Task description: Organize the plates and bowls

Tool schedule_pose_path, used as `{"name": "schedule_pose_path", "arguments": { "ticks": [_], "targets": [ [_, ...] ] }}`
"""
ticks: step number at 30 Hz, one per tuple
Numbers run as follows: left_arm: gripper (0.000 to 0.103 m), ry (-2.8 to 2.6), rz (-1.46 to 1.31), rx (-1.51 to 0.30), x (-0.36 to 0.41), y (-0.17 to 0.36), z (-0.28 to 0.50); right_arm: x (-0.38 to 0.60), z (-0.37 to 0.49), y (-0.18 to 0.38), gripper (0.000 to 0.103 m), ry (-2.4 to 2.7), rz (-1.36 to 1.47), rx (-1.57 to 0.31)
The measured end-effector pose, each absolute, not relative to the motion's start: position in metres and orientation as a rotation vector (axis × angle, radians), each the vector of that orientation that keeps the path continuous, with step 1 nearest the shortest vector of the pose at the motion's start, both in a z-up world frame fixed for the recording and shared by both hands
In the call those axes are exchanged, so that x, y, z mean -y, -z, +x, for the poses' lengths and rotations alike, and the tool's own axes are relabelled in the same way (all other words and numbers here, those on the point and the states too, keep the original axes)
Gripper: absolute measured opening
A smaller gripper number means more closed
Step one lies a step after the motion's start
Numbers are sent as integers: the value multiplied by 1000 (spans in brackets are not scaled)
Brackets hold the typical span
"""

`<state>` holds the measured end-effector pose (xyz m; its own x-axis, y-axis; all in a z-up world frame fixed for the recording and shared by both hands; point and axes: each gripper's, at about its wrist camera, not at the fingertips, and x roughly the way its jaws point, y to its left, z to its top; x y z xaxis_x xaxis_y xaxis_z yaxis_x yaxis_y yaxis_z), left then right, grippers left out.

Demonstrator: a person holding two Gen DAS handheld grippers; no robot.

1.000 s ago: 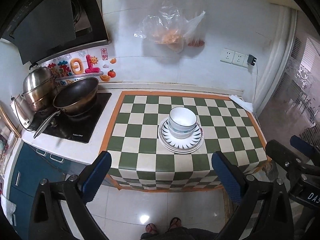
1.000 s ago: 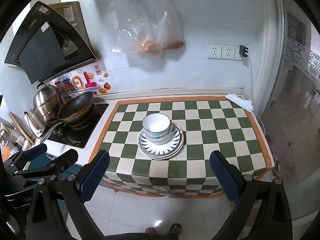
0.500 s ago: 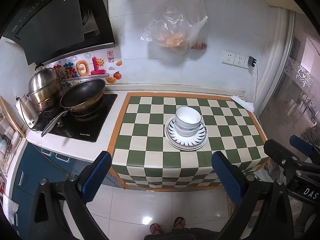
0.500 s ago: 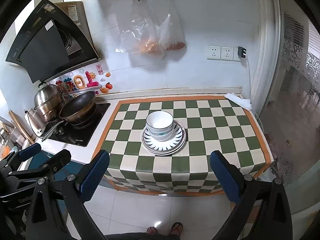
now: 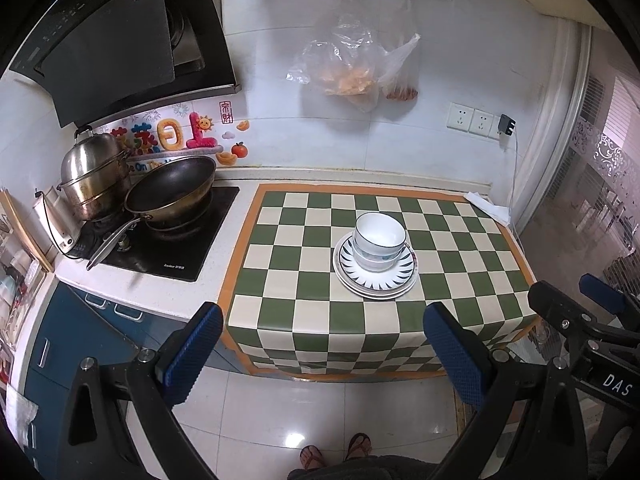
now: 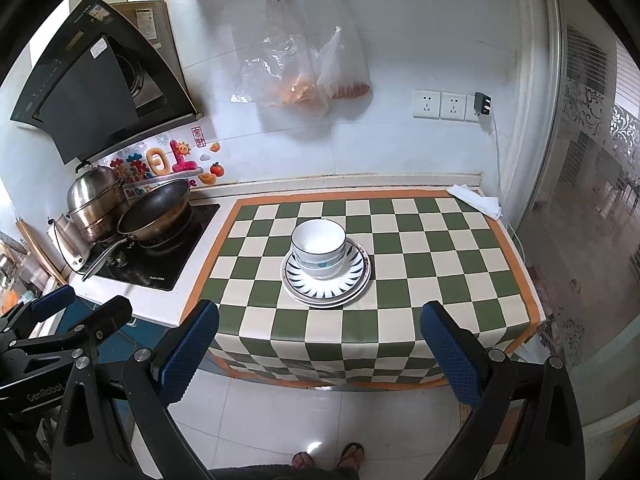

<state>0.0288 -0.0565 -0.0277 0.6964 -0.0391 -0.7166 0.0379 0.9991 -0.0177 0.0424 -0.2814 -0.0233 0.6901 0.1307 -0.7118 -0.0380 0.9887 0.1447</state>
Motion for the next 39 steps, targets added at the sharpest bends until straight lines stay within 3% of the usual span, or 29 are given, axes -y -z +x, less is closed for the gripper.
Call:
{"name": "schedule_pose_path", "arguments": {
  "ticks": [39],
  "targets": [
    [103,49,-3,-795,58,25,25,290,38,29,103,-66,119,-804]
  ]
}}
